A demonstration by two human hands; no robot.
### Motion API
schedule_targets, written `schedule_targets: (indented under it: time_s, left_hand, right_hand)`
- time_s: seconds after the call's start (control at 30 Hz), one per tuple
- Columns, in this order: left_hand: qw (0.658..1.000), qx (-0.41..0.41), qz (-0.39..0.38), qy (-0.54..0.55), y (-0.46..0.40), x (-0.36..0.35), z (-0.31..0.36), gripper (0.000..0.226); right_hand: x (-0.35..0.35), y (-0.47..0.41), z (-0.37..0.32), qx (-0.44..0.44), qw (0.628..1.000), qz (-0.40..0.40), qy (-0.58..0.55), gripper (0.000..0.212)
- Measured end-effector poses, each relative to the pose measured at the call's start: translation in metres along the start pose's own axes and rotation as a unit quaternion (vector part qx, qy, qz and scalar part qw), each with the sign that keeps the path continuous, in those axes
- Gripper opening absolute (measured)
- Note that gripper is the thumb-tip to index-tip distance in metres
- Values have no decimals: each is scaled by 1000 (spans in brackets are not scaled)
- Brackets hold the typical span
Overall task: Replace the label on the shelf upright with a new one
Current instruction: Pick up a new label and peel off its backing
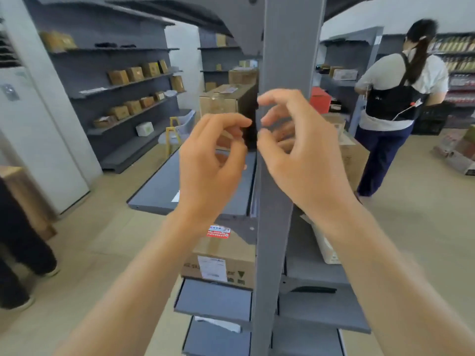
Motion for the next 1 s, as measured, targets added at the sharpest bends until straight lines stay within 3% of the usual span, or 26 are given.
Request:
schedule_targets:
  time_s: [0.07,0.17,0.3,0.4,0.6,0.8,1.0]
  left_hand:
    - [999,44,23,-3,0,37,-32,30]
    - [992,117,28,-37,4,71,-76,34]
    - [962,225,-80,-135,18,79,-137,31]
    - [935,262,-163,-174,38,75,-172,27]
    - [912,244,-222,-245,60,62,-206,25]
    - [876,210,-336,-274,77,37,-216,42]
    - [861,192,-385,-272,84,42,-210,54]
  right_hand:
    - [-37,-5,-18,33,999,-9,20,27]
    - [-94,-17,-3,-27,996,-80,10,26]
    - [-166,-22,38,-95,970,-208,78,33]
    - [-205,-16,60,-119,950,-269,107,35]
    - [-234,0,94,-149,919,-320,174,36]
    - [-241,16,101,-126,894,-373,214,33]
    - [-235,15,100,-129,916,-342,166,29]
Point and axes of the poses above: each hand's wrist, its own y-axis away from the middle knuckle, its own x-axis out of the back of the hand, z = x × y, the point moved 9 cm from there along -y, towards the middle knuckle, and after that the axes turned 6 degrees about -z, right-handed, at the moved point
